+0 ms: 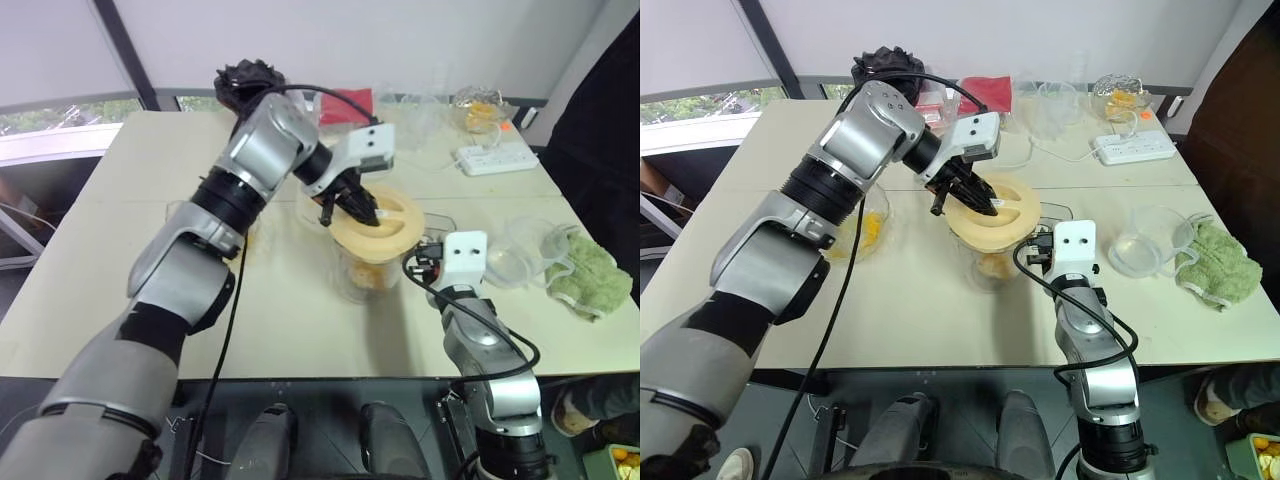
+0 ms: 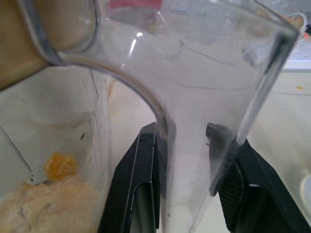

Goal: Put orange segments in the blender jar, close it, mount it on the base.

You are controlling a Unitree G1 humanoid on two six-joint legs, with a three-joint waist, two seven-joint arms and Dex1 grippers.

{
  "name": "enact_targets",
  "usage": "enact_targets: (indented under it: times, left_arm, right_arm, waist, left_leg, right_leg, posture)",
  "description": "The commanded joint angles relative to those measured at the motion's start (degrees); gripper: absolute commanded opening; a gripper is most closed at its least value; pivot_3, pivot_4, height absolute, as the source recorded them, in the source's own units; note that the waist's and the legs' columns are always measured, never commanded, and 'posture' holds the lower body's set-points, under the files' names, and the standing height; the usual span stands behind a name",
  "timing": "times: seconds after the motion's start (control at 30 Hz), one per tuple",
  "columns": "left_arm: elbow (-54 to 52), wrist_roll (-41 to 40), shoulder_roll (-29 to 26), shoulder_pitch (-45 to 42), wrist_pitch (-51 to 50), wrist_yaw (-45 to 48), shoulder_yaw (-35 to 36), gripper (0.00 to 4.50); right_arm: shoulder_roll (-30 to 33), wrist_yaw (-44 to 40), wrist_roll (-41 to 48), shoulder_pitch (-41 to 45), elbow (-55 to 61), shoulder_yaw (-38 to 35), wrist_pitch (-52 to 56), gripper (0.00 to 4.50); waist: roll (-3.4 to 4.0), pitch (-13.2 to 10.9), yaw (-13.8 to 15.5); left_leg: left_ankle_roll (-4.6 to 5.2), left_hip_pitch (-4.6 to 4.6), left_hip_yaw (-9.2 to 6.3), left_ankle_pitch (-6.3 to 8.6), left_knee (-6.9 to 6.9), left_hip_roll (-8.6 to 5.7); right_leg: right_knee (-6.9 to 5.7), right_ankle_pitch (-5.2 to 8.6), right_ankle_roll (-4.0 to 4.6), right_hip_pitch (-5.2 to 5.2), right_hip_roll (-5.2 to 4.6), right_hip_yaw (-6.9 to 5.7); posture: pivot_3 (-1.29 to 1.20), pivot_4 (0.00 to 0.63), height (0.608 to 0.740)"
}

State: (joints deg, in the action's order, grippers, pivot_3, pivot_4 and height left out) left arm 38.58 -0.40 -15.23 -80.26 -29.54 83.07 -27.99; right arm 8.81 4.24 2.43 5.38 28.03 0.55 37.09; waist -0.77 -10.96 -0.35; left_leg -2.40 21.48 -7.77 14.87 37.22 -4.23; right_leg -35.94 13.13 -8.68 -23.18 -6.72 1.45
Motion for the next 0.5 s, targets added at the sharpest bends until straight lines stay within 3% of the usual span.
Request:
enact_targets:
  times: [0.03,0.33,0.5]
  left_arm:
    - [-1.4,4.8,-0.2,1.3,-3.3,-8.4,-0.4,0.26]
    - [-7.4,4.0,-1.4,2.2,-14.3,-9.8,-0.1,0.26]
    - [-10.0,3.6,-2.1,3.0,-15.0,-10.0,0.0,0.26]
  right_arm:
    - [0.8,-0.4,-2.7,-0.1,0.3,1.5,-1.1,0.94]
    - [1.4,-0.8,-2.8,1.4,-1.7,0.6,-2.6,0.94]
    - [1.5,-1.0,-2.8,1.9,-2.4,0.7,-3.1,0.94]
  waist:
    - [0.0,0.0,-0.1]
    - [0.01,0.0,-0.3]
    - [0.02,0.0,-0.4]
  left_leg:
    - [0.0,-0.01,0.0,0.0,-0.01,0.0]
    - [0.0,-0.03,-0.01,0.0,-0.01,0.01]
    - [-0.01,-0.03,0.0,0.0,-0.03,0.02]
  right_leg:
    - [0.0,0.0,0.0,0.0,0.0,0.0]
    - [-0.01,0.0,0.0,-0.01,0.01,0.0]
    - [0.0,0.0,0.0,-0.03,0.01,0.0]
  posture:
    - [0.0,0.15,0.74]
    - [0.0,0.15,0.74]
    - [0.0,0.15,0.74]
